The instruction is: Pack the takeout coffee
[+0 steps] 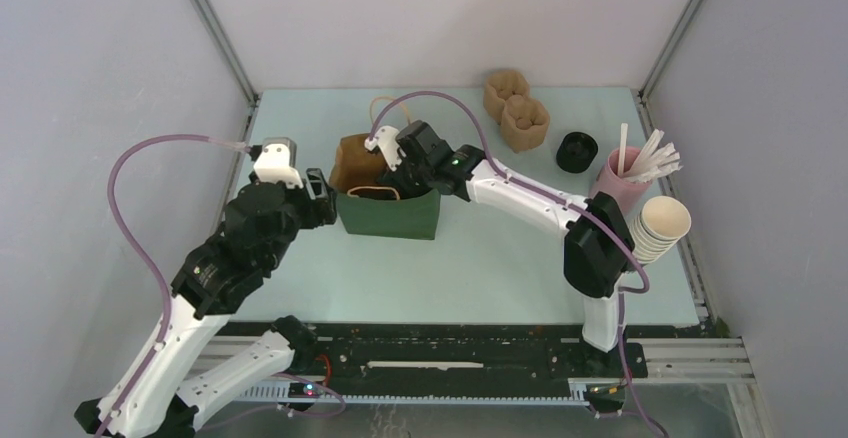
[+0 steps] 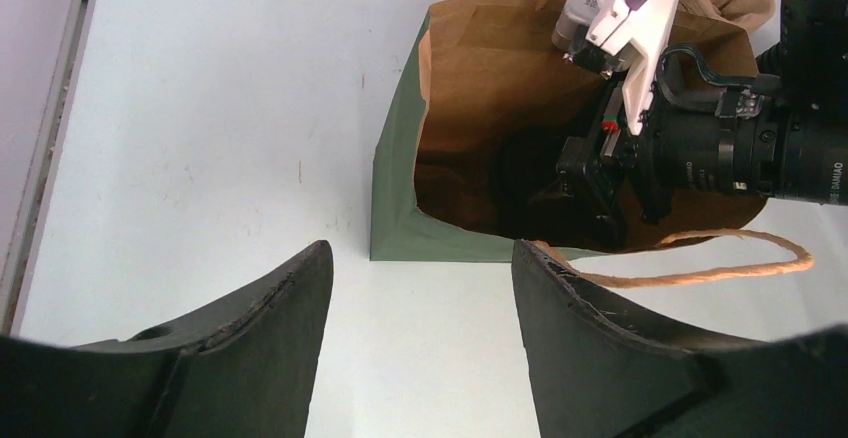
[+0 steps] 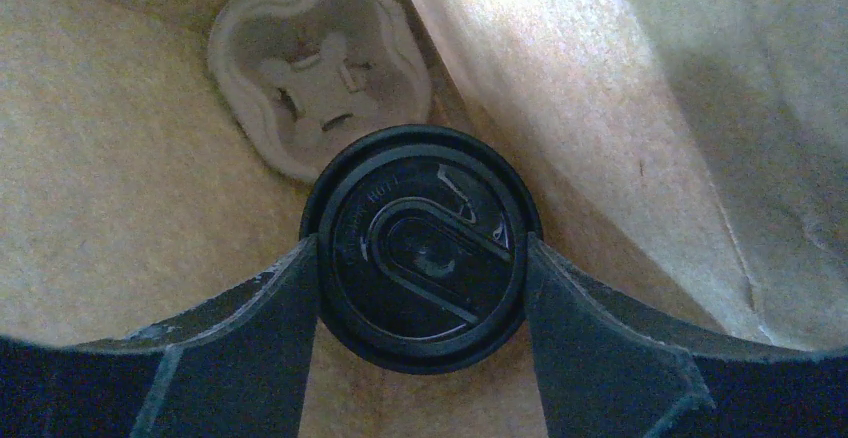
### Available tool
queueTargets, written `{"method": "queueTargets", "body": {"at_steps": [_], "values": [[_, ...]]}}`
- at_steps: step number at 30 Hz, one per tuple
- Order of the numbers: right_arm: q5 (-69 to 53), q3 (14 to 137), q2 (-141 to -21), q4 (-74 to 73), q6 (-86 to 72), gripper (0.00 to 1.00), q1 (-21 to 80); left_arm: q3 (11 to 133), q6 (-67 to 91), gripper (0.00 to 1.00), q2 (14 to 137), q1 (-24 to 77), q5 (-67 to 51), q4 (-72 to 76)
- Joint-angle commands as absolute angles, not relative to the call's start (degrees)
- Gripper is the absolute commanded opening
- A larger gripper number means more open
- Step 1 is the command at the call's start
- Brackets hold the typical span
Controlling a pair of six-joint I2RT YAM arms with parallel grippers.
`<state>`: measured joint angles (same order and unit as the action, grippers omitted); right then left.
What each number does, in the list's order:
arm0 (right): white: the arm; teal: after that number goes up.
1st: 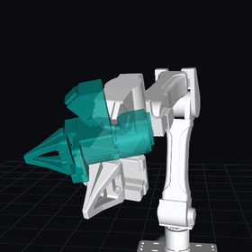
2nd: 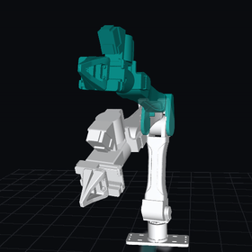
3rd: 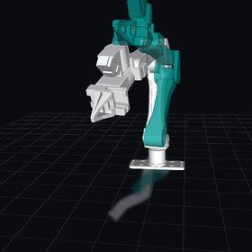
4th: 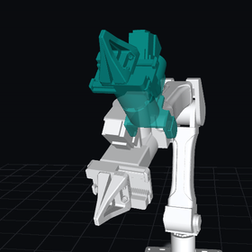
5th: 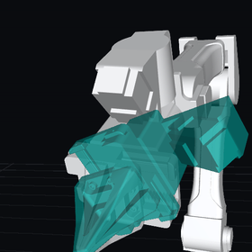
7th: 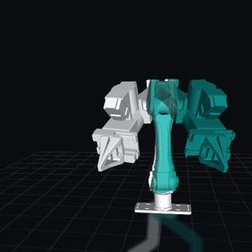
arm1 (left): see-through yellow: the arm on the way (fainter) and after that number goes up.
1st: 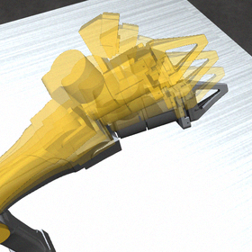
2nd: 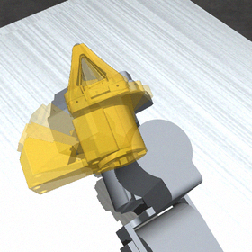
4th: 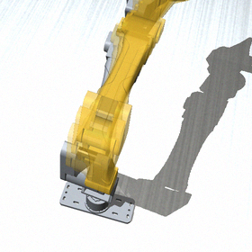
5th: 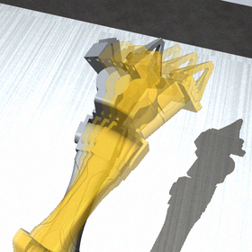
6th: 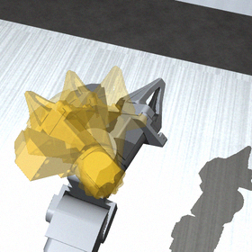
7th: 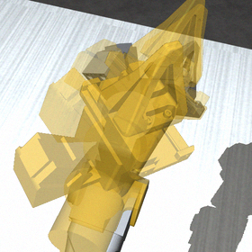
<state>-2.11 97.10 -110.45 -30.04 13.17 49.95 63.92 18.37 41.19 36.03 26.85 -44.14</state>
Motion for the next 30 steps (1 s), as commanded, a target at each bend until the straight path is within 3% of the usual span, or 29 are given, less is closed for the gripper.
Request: {"method": "queueTargets", "body": {"at_steps": [1, 10, 30], "values": [[-5.73, 97.82, -113.44, -33.77, 10.3, 0.49, 49.04, 67.01, 17.05, 0.71, 40.27, 35.26, 27.77, -44.21], [-7.12, 101.35, -115.97, -36.38, 9.79, 0.52, 47.83, 67.82, 17.18, 0.71, 40.1, 34.62, 27.75, -44.58], [-3.52, 108.4, -113.86, -40.86, 9.57, 0.85, 48.6, 67.81, 17.88, 0.71, 39.77, 34.19, 26.56, -44.73]]}}
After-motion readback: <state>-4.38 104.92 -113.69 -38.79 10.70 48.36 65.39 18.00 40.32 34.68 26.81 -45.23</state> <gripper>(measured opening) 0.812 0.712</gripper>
